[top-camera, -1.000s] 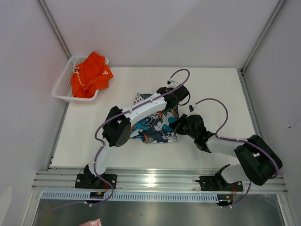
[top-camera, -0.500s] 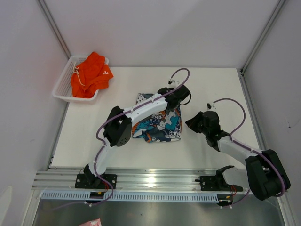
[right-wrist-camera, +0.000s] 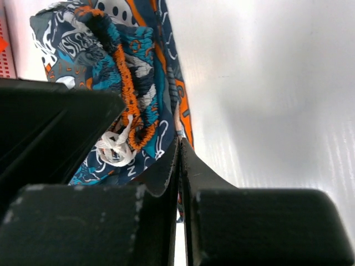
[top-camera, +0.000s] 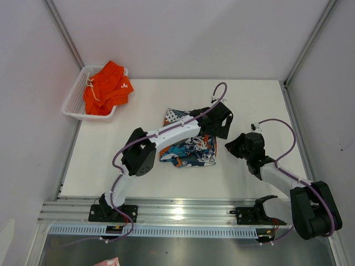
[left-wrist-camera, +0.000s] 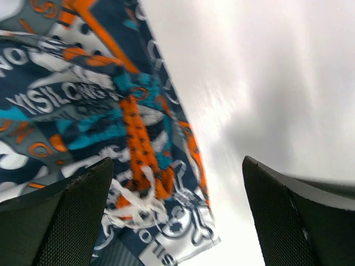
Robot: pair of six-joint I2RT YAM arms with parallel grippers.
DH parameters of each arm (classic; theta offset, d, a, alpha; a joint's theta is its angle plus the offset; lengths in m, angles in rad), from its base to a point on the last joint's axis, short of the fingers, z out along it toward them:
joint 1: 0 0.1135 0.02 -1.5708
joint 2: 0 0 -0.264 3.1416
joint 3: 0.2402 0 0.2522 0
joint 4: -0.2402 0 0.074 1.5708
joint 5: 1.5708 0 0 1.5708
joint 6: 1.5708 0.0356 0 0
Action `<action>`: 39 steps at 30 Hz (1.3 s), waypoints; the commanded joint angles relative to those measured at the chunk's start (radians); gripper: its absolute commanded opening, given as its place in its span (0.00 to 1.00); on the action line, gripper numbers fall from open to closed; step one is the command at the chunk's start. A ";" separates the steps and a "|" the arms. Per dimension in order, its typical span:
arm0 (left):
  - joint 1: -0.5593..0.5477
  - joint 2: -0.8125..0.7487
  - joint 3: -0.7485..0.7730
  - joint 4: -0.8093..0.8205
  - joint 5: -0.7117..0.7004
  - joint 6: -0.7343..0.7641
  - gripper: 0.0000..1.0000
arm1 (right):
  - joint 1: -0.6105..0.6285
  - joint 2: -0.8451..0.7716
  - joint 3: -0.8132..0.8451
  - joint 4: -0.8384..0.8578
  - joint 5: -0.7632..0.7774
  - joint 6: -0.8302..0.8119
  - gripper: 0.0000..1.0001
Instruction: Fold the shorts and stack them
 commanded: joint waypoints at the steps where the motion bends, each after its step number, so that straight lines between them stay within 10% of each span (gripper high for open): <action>1: 0.033 -0.176 -0.063 0.146 0.175 0.008 0.99 | -0.014 -0.011 -0.007 0.040 -0.045 -0.034 0.05; 8: 0.143 -0.415 -0.383 0.226 0.206 -0.020 0.99 | -0.016 0.126 0.098 0.082 -0.217 -0.090 0.33; 17: 0.272 -0.599 -0.718 0.299 0.219 0.031 0.99 | -0.019 0.334 0.211 0.086 -0.316 -0.132 0.93; 28: 0.266 -0.493 -0.806 0.316 0.192 0.063 0.95 | -0.063 0.611 0.390 0.157 -0.458 -0.196 0.95; 39: 0.201 -0.411 -0.832 0.377 0.258 0.060 0.95 | 0.006 0.689 0.426 0.126 -0.473 -0.196 0.71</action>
